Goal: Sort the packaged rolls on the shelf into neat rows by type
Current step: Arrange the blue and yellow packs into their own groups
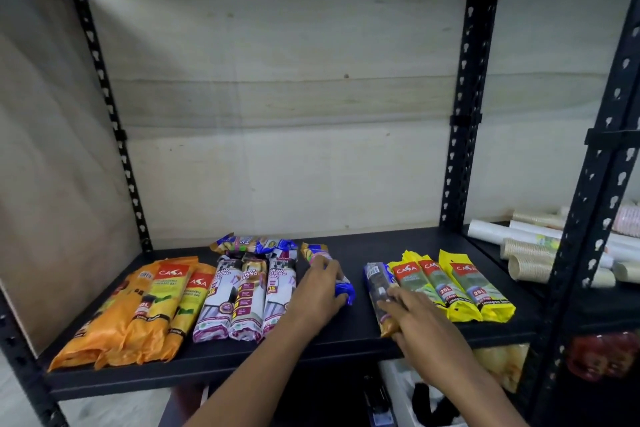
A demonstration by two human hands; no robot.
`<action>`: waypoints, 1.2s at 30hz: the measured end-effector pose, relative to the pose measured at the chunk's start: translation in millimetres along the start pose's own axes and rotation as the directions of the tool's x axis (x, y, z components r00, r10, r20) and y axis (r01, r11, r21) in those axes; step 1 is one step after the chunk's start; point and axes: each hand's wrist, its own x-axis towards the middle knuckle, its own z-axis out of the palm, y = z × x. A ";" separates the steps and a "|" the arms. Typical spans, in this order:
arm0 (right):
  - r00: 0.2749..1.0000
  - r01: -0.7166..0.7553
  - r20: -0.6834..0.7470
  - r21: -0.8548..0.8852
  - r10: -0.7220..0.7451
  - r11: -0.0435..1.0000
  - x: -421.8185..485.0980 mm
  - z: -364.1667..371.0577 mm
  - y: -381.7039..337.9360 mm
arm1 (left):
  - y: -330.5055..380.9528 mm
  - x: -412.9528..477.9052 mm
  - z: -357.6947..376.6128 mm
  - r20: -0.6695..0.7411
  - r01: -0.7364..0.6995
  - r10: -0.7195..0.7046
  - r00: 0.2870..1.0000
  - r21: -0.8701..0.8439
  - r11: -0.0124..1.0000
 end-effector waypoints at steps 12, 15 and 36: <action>0.990 0.018 -0.139 0.239 0.016 0.971 22.0 25.5 -15.4 | -6.1 -38.9 -16.9 0.011 -0.108 0.111 0.994 -0.133 0.985; 0.989 0.029 -0.149 0.225 0.005 0.974 22.6 33.0 -20.7 | -9.3 -45.9 -19.5 -0.005 -0.152 0.153 0.988 -0.147 0.977; 0.991 0.034 -0.133 0.437 0.027 0.899 27.5 41.5 -21.7 | -12.8 -47.8 -36.6 0.224 -0.122 0.198 0.954 -0.310 0.943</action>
